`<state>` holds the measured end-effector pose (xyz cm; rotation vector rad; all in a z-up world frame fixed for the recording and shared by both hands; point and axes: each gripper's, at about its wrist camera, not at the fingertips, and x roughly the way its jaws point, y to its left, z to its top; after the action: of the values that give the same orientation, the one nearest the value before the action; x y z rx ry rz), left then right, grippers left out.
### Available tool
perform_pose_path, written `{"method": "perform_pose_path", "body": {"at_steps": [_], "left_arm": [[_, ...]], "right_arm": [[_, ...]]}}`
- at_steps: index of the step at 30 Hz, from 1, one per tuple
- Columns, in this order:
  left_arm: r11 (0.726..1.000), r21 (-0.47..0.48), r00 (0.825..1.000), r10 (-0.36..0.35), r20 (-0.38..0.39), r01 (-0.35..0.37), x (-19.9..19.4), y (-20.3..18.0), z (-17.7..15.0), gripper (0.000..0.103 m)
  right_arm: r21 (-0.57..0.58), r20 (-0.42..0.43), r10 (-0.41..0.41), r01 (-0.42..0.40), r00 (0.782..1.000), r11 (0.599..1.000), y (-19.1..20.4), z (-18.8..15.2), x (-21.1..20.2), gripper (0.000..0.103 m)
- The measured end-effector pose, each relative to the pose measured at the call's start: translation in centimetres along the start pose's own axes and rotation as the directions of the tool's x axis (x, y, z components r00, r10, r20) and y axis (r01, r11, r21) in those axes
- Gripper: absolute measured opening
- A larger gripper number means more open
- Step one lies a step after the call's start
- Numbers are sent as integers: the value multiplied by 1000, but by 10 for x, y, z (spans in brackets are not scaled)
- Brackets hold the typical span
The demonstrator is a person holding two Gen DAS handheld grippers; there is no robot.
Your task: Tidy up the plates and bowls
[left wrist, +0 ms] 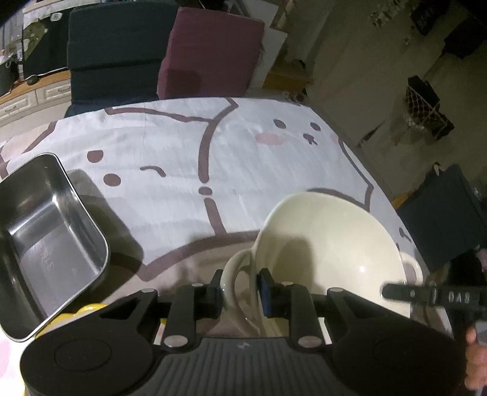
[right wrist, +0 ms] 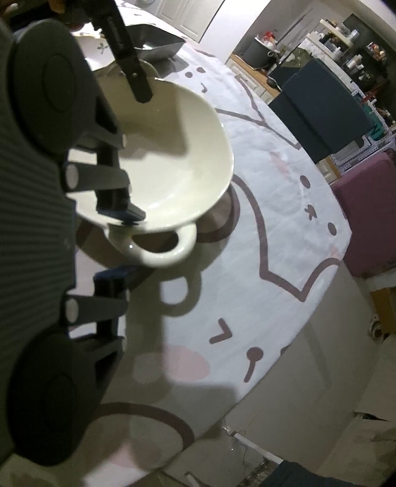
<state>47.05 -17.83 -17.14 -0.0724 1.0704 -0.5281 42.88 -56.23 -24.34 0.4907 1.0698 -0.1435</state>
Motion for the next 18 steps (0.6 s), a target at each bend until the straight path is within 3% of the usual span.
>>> {"method": "perform_pose_path", "body": {"at_steps": [9,12,18], "left_arm": [[1000,-13,997,-26,-68,25,-3,2,-4,24],[999,-36,997,-30,-77,27,-3,4,-5,24],[993,-112,995,-42,-94,32,-5,9,-6,25]], "right_arm": [[-15,25,95,-95,995,995,-13,8,10,30],[-42,27,98,-97,995,994,-16,10,12,41],[-76,30,110,-107,994,991,-18,17,15,41]]}}
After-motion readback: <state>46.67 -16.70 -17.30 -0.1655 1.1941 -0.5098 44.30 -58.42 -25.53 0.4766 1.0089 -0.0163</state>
